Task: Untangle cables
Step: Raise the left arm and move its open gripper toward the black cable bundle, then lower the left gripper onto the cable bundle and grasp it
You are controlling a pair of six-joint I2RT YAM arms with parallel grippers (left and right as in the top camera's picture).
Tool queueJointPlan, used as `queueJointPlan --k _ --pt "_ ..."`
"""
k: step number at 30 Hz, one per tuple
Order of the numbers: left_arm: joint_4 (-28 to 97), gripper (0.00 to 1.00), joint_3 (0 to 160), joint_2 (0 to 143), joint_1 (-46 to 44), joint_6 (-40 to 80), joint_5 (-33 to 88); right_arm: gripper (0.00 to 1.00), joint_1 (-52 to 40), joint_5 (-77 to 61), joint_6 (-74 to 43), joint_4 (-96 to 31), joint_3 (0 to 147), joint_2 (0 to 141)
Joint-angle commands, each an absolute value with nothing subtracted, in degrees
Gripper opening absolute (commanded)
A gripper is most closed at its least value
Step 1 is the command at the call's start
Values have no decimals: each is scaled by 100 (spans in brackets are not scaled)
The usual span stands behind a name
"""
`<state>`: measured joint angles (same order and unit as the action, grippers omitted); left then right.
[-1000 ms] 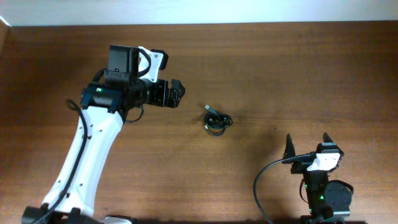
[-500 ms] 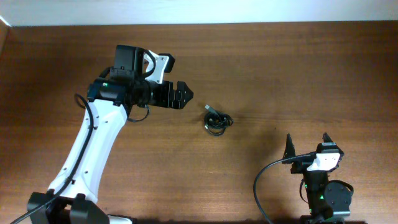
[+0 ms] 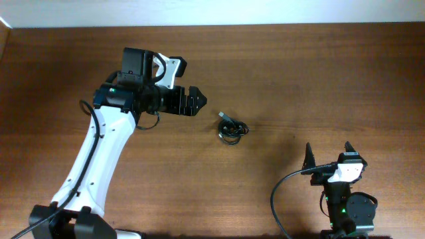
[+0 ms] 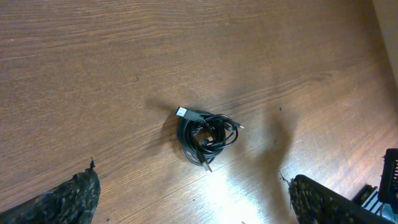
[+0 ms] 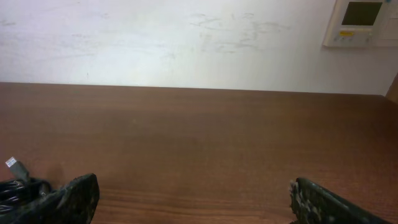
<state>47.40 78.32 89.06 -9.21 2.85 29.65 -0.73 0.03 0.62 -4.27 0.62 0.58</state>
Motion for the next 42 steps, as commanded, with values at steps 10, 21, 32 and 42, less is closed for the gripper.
queueJointPlan --k 10,21,32,42 --pt "4766 99 7878 8914 -1011 325 3065 98 -36 51 64 -469 32 21" --pt "5848 89 7874 8991 -1562 858 1876 98 -36 51 64 -469 32 21" --pt "5826 83 7865 10538 -2047 1155 1262 98 -36 51 64 -469 32 21" --pt "4300 86 7865 11137 -2086 1503 2171 98 -36 51 64 -469 32 21"
